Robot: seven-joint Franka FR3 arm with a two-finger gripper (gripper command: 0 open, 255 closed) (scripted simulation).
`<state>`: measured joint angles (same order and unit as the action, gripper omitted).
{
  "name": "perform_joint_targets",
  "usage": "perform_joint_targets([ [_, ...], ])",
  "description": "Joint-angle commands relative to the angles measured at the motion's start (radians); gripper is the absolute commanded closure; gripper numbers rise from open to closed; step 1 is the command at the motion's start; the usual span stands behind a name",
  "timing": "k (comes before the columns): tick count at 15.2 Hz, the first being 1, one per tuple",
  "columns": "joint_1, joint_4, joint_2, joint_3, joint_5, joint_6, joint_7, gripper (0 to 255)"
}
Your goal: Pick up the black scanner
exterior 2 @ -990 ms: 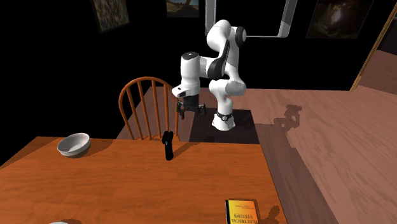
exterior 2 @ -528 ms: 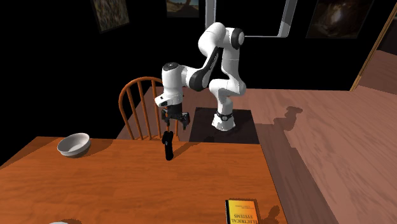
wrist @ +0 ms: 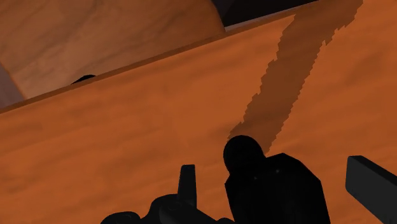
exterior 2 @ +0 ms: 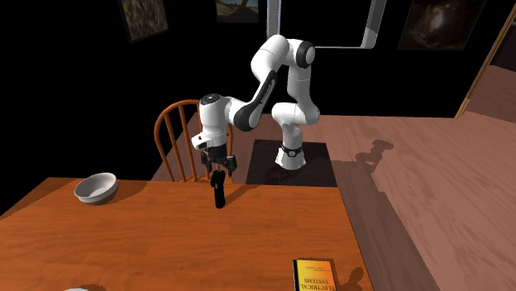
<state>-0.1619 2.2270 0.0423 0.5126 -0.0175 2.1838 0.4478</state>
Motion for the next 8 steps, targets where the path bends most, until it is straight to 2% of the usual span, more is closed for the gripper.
perform_joint_targets([
  [1,0.0,0.012,-0.015,0.001,0.009,0.026,0.006,0],
  [4,0.0,0.022,-0.028,0.002,0.017,0.047,0.012,0],
  [5,0.0,0.021,-0.03,0.002,0.018,0.048,0.013,255],
  [8,0.0,0.02,-0.031,0.002,0.019,0.047,0.013,255],
])
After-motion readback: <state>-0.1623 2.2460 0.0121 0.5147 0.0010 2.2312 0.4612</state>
